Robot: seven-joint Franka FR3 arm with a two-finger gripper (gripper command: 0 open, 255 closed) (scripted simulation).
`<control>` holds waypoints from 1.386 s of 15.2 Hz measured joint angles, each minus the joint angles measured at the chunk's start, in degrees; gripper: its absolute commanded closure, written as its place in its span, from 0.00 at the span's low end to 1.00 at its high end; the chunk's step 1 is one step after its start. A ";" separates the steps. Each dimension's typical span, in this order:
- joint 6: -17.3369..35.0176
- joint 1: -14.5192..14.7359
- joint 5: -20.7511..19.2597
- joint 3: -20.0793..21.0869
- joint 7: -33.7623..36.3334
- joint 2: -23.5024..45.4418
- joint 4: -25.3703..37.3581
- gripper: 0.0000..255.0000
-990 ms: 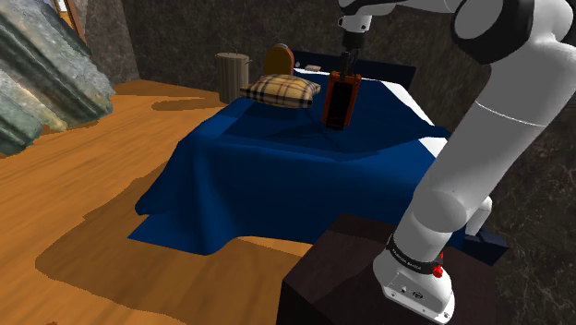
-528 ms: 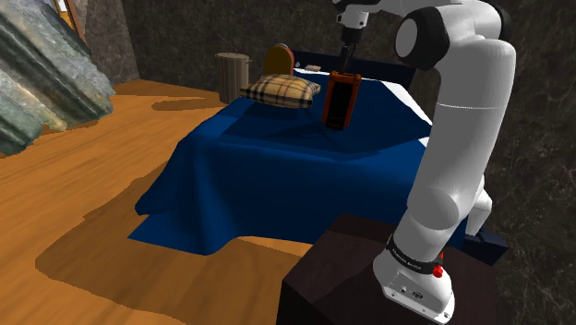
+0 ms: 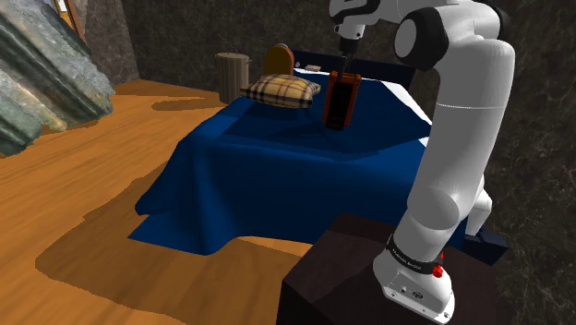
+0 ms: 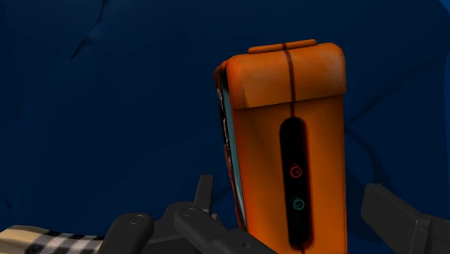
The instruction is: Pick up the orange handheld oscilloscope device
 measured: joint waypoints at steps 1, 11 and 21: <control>0.32 0.07 -0.05 0.02 0.07 -0.07 -0.38 1.00; 0.72 0.14 -0.08 0.05 0.04 -0.27 -0.71 1.00; -7.29 -1.45 1.32 -0.20 -0.77 2.25 9.14 1.00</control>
